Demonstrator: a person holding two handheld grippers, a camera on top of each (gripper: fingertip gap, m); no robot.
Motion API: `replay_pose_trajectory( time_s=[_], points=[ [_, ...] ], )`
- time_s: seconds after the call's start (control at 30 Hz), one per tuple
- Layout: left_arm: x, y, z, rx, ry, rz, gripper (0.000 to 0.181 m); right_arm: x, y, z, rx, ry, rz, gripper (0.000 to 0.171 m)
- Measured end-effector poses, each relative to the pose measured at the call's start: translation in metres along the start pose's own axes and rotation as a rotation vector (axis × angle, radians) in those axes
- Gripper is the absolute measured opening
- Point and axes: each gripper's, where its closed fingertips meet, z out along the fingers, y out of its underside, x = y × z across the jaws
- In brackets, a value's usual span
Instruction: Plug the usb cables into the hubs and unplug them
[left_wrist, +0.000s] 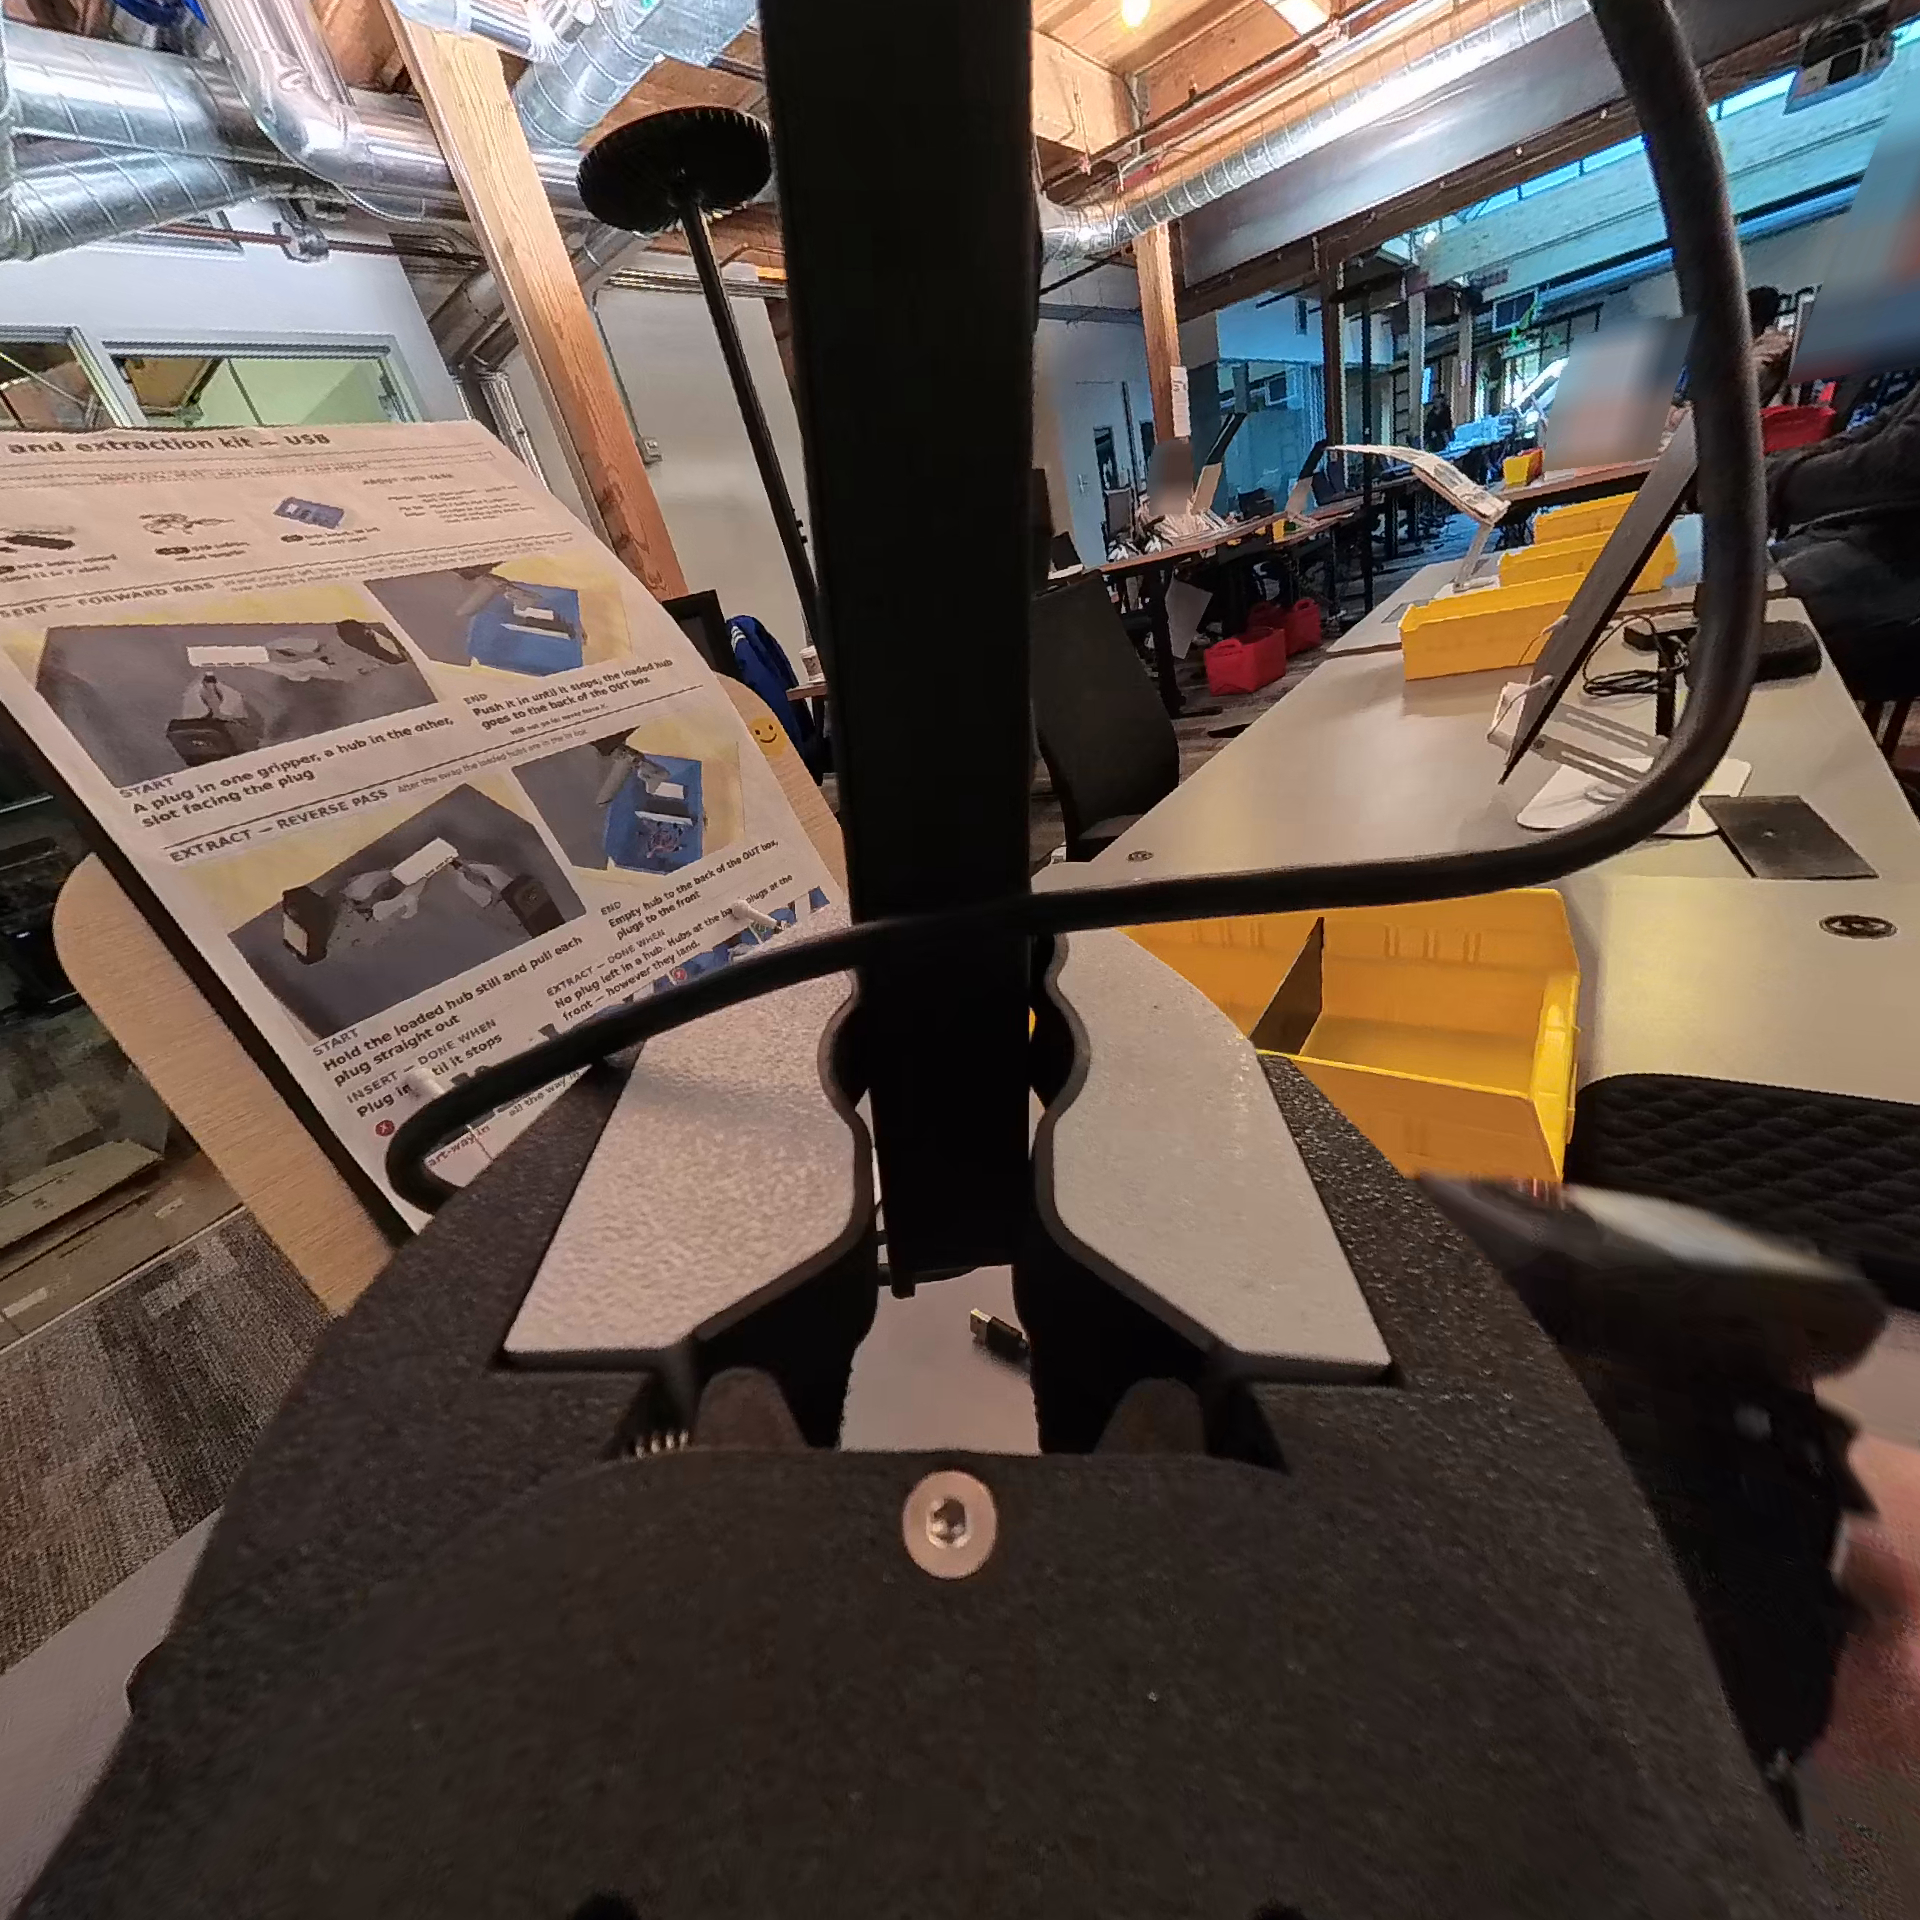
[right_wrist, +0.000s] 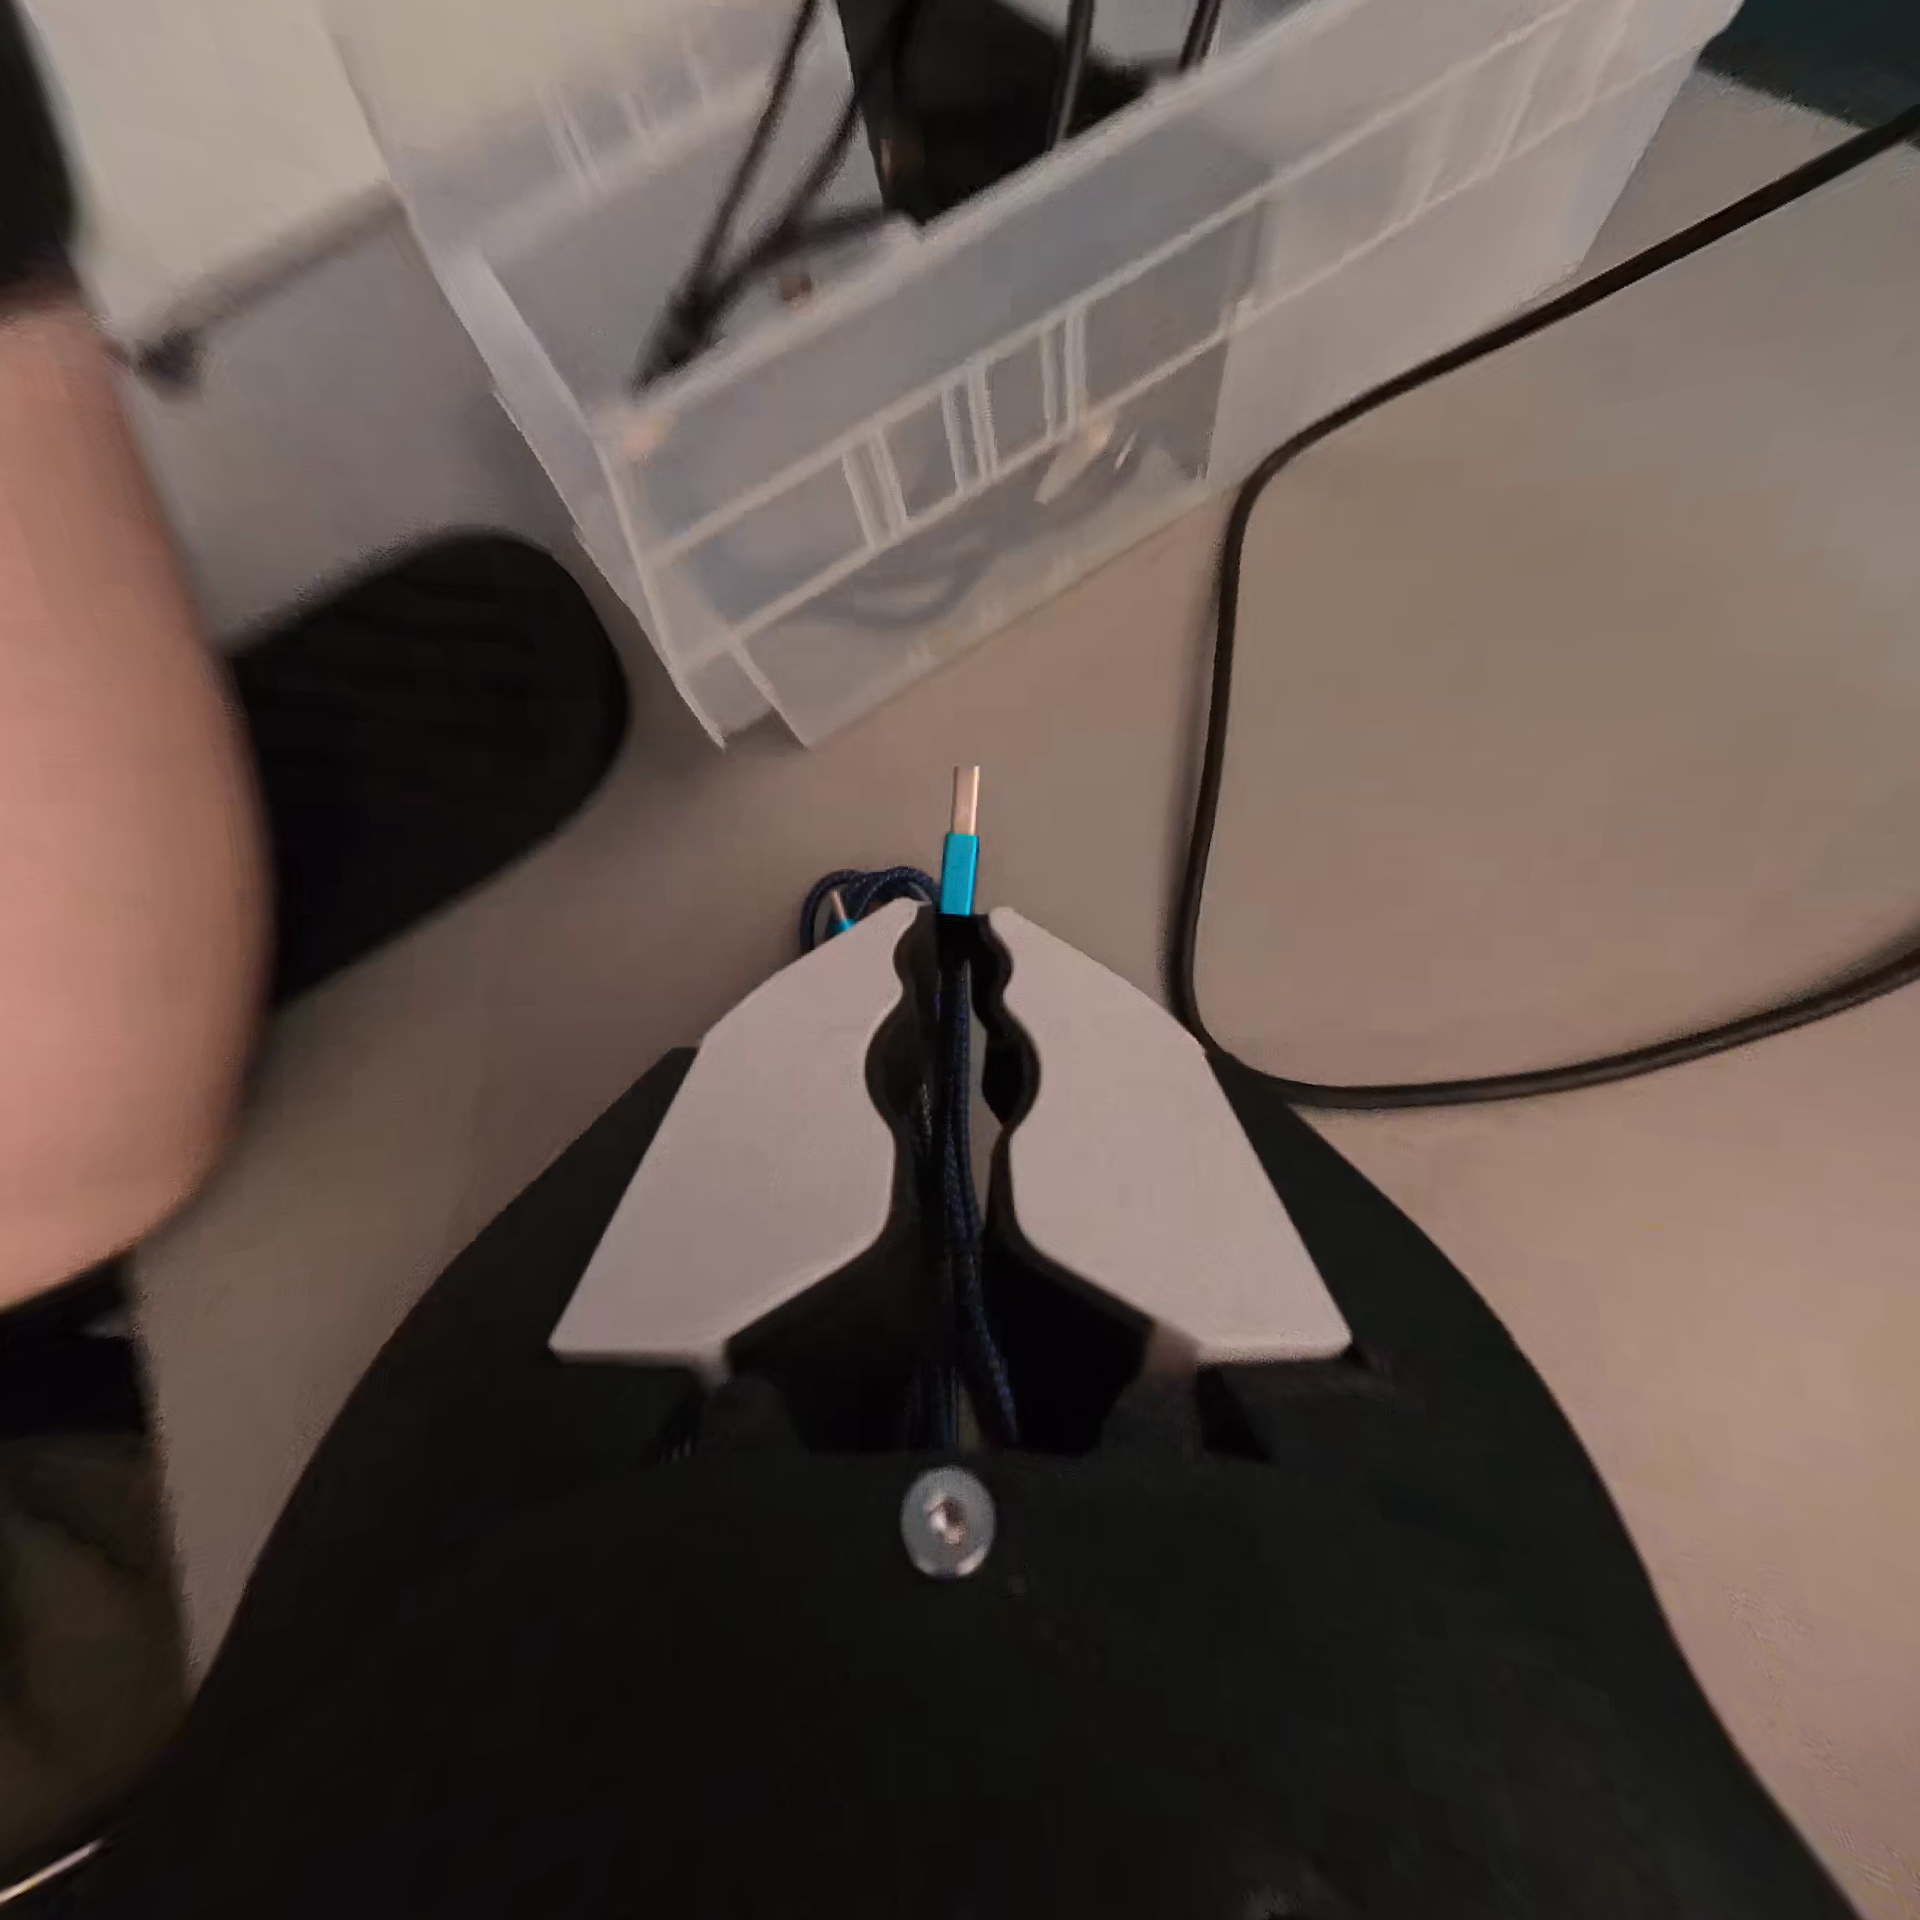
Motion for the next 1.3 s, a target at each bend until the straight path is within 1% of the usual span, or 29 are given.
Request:
replay_pose_trajectory(
  time_s=[0.1,0.27,0.43,0.53,0.63,0.77,0.87,1.07,1.3],
  points=[
    [-0.001,0.001,0.0,0.006,0.006,-0.014,0.026,-0.003,-0.016,-0.028,0.134,-0.13,0.125,0.007],
    [0.002,0.005,0.006,0.009,0.026,-0.028,0.026,-0.007,-0.048,-0.083,0.314,-0.338,0.244,0.006],
    [0.01,0.01,0.016,0.023,0.054,-0.014,0.026,-0.013,-0.091,-0.137,0.417,-0.477,0.236,0.007],
    [0.015,0.01,0.021,0.062,0.061,0.022,0.026,-0.019,-0.116,-0.164,0.455,-0.554,0.227,0.006],
    [0.019,0.007,0.022,0.116,0.046,0.089,0.026,-0.026,-0.133,-0.186,0.473,-0.645,0.228,0.006],
    [0.03,0.001,0.022,0.165,0.075,0.136,0.026,-0.016,-0.144,-0.2,0.496,-0.623,0.254,0.006],
    [0.035,-0.001,0.024,0.18,0.08,0.162,0.026,-0.01,-0.157,-0.21,0.532,-0.667,0.314,0.006],
    [0.045,-0.003,0.027,0.217,0.099,0.185,0.026,-0.011,-0.173,-0.207,0.553,-0.719,0.398,0.007],
    [0.056,-0.004,0.027,0.219,0.129,0.243,0.026,-0.019,-0.175,-0.207,0.562,-0.786,0.423,0.006]
  ],
)
